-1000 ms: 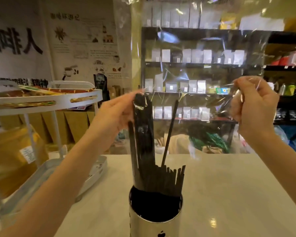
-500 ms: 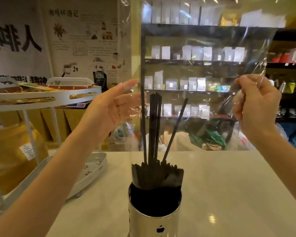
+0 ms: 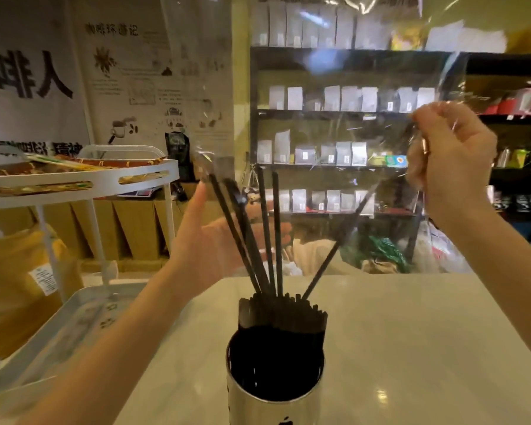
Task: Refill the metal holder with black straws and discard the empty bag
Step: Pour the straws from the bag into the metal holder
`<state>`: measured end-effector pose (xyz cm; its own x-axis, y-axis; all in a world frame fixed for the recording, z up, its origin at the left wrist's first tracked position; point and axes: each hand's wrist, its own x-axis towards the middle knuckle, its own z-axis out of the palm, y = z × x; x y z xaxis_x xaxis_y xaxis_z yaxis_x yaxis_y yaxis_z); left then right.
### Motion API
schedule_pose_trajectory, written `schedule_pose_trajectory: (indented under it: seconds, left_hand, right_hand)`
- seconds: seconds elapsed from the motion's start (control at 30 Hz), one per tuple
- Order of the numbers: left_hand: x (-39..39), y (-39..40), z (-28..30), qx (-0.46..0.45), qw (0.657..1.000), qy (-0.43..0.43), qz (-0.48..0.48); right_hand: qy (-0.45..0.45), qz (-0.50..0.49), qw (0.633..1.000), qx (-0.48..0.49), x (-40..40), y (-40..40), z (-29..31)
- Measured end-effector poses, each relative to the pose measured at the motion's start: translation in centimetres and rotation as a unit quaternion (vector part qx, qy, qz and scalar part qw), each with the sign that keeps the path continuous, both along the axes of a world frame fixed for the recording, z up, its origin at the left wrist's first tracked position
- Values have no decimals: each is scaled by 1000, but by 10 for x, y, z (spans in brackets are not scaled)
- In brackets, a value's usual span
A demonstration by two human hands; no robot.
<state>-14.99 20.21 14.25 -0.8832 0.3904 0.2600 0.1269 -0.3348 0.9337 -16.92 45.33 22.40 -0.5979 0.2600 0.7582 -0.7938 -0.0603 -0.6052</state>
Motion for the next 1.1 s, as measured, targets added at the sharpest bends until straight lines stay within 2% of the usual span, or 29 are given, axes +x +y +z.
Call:
schedule_pose_trajectory:
  seconds: [0.17,0.3,0.43,0.6,0.7,1.03,1.1]
  left_hand:
    - [-12,6,-31,55,988,-89,-110]
    - [-13,5,-46,45,979,-62,-187]
    - [-11,7,-54,22,979,-29,-199]
    - [-11,9,-56,-25,984,-21,-178]
    - [-12,10,-57,-33,980,-22,-197]
    - [-15,16,-46,-13,962,-98,-254]
    - [-17,20,-41,-10,960,-109,-256]
  right_hand:
    - [-11,-8,1000,-10,1,-5,-2]
    - [-34,-11,999,-17,-4,-6,-4]
    - [-67,3,995,-67,-10,-6,0]
    - [-61,-5,996,-69,-18,-9,12]
    - [-58,-5,995,-76,-19,-11,18]
    - [-56,-4,991,-120,-23,-11,26]
    - [-61,-14,993,-101,-24,-13,27]
